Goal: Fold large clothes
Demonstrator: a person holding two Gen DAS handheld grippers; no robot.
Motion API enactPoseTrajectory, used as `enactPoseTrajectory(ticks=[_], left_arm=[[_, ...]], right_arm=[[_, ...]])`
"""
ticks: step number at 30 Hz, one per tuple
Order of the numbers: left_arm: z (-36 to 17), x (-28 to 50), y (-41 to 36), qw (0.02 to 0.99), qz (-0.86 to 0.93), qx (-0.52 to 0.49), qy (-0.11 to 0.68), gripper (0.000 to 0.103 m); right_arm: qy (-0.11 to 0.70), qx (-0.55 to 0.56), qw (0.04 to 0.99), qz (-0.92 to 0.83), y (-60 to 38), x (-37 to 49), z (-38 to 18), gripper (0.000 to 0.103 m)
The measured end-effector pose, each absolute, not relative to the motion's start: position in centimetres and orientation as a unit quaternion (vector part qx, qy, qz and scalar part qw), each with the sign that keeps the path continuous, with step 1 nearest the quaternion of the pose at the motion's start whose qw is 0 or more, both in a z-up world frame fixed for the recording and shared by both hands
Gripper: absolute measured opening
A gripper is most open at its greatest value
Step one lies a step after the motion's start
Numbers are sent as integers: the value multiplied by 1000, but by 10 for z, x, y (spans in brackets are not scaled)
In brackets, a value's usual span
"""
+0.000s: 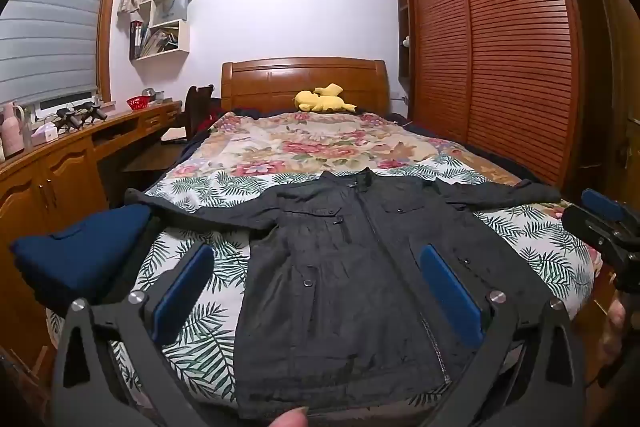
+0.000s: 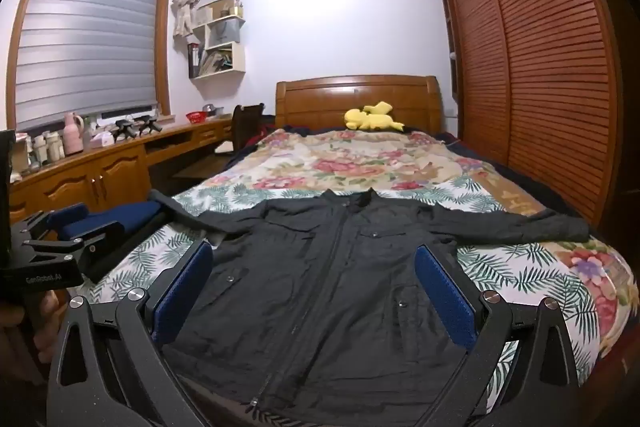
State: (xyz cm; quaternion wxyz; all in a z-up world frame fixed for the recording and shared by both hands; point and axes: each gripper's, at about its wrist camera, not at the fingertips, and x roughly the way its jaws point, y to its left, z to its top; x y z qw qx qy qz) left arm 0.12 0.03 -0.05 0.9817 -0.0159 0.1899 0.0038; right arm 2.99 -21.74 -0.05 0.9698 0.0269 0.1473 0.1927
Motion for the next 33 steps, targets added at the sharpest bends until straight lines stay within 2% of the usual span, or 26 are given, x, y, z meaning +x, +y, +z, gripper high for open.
enactPoseTrajectory(ticks=[33], left_arm=[[8,-7,-2,984,2,-18,175,103]], right_arm=[[148,34,969,193,-205,19,4,103]])
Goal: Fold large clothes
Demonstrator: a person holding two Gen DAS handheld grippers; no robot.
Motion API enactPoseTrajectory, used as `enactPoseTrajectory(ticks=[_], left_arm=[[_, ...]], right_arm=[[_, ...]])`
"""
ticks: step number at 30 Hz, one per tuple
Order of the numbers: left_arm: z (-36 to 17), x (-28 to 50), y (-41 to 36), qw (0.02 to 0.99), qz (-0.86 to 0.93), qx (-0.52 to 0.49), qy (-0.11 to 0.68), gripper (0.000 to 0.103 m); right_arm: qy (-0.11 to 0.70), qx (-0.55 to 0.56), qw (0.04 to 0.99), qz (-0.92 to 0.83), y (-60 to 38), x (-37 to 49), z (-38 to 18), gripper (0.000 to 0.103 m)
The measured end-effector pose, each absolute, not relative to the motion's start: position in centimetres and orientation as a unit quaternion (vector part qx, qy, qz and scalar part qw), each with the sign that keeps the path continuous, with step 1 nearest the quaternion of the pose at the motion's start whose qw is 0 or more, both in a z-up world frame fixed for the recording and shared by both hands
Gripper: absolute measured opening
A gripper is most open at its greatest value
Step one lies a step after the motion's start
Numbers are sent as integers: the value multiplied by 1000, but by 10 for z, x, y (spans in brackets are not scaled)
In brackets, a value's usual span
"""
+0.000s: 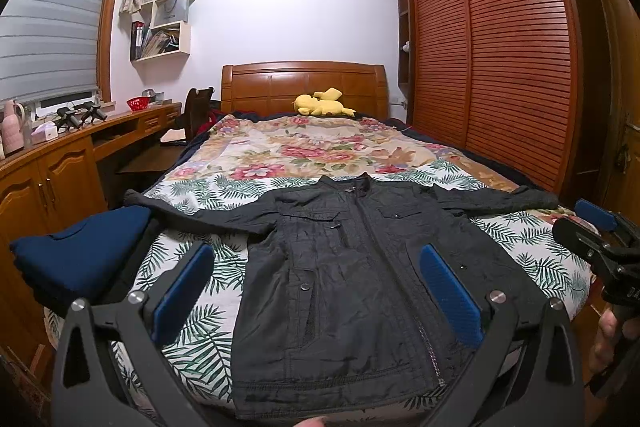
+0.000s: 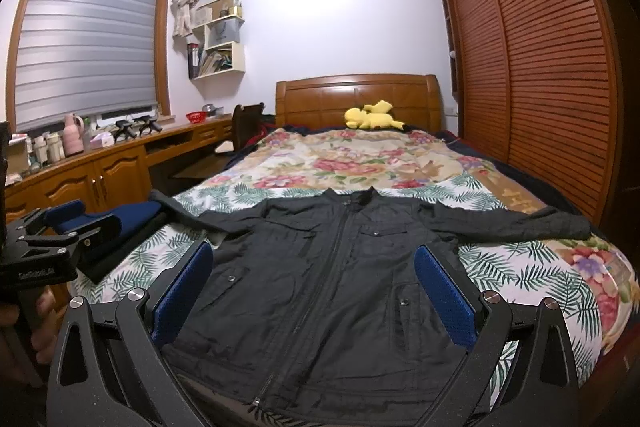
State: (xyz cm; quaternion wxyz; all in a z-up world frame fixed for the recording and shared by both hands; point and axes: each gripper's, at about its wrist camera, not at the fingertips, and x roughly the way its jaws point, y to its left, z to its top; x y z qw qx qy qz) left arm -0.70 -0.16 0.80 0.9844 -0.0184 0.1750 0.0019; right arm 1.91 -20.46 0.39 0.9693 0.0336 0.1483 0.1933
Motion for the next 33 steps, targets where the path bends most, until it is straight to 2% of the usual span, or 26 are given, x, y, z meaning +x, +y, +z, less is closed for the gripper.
enactPoseTrajectory(ticks=[33], left_arm=[[16,-18,-2,987,-4,-16,162,103]], right_arm=[[150,35,969,195,-191,10,6,103]])
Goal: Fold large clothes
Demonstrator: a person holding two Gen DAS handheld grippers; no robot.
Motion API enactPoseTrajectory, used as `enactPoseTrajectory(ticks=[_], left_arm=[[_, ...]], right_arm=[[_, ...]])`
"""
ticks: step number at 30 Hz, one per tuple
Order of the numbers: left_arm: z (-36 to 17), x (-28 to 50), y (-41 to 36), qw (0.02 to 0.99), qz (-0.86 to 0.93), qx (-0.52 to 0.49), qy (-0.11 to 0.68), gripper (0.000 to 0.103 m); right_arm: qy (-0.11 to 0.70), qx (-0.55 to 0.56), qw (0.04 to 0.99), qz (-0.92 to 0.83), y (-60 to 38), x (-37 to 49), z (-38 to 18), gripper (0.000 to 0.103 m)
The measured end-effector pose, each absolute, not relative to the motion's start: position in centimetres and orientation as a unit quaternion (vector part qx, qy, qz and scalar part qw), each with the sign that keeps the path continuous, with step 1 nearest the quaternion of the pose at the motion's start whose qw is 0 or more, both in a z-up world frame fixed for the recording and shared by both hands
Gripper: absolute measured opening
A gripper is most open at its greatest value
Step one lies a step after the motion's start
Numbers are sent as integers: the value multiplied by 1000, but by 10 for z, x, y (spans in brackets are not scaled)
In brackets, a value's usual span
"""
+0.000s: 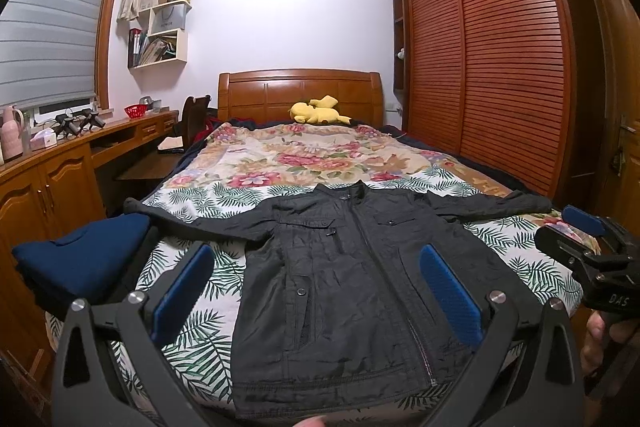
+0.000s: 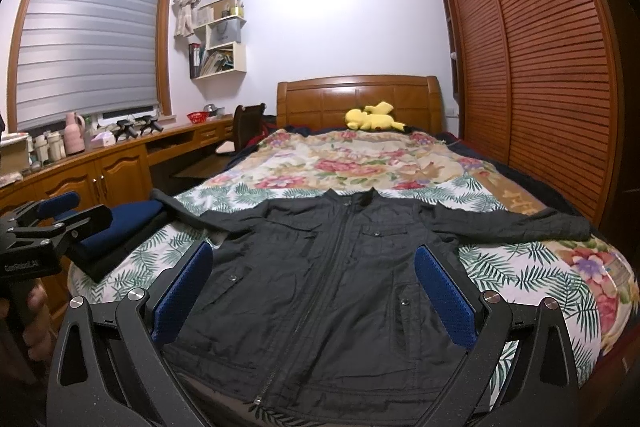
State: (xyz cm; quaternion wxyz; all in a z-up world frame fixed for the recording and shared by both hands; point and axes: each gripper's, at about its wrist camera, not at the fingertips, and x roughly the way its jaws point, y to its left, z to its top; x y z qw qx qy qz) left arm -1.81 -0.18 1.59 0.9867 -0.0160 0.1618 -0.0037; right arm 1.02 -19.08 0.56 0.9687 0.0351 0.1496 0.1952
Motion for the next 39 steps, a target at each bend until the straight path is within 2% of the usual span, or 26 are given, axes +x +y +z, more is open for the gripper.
enactPoseTrajectory(ticks=[25,39], left_arm=[[13,-14,1,985,1,-16,171,103],[-22,24,41,978,55,-34,196,103]], right_arm=[[157,36,966,201,-178,8,8,103],[184,39,959,211,-171,42,-13,103]])
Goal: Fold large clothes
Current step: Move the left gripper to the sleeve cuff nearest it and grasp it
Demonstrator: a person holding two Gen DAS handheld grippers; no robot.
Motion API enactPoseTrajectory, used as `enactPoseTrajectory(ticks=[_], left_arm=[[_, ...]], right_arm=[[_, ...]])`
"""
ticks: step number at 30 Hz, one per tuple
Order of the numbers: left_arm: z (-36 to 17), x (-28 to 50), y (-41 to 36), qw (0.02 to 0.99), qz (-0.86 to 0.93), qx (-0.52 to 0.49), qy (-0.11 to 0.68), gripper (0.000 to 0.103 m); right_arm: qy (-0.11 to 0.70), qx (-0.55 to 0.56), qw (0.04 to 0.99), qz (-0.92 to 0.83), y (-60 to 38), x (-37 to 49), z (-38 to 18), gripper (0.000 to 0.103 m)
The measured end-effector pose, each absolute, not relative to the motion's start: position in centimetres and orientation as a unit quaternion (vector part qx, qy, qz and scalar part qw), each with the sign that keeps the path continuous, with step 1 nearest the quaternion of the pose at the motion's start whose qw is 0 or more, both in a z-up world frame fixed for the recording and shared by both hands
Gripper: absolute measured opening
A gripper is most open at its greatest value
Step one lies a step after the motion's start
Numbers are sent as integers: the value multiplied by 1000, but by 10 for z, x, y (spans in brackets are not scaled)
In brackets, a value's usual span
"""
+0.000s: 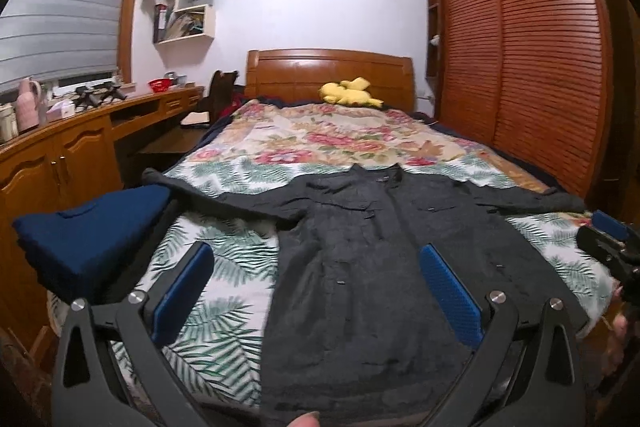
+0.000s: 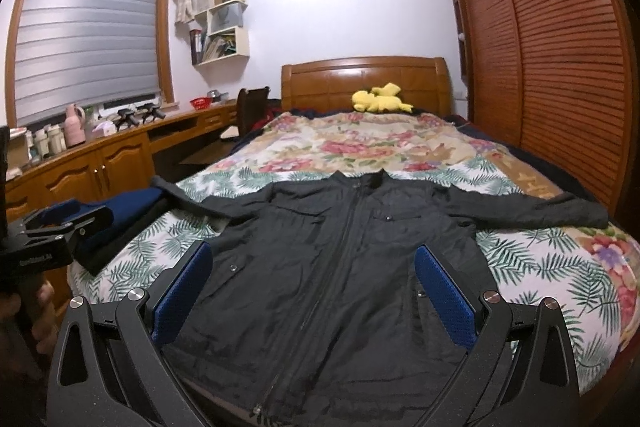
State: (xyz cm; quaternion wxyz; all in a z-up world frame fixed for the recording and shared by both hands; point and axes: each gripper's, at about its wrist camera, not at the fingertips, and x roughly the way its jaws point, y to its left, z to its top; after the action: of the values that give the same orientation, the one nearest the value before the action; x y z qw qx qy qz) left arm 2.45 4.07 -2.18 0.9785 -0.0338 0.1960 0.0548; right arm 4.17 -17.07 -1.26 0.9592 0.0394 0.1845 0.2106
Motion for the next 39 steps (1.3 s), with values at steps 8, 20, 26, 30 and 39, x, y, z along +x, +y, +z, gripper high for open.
enactPoseTrajectory(ticks=[8,20,26,30,39], left_arm=[[-50,51,72,969,91,-22,230,103],[-91,73,121,958,88,-48,268,103],[-96,88,141,956,89,-47,274,103],[-93,96,152,958,91,-45,267,103],[-83,145,171,959,77,-27,270,103]], right_arm=[[209,36,956,204,-157,76,-32,103],[230,19,946,228,-104,130,-64,103],[238,5,940,246,-72,160,-74,103],[238,-11,936,257,-53,177,-78,103],[238,-51,933,266,-26,221,-94,103]])
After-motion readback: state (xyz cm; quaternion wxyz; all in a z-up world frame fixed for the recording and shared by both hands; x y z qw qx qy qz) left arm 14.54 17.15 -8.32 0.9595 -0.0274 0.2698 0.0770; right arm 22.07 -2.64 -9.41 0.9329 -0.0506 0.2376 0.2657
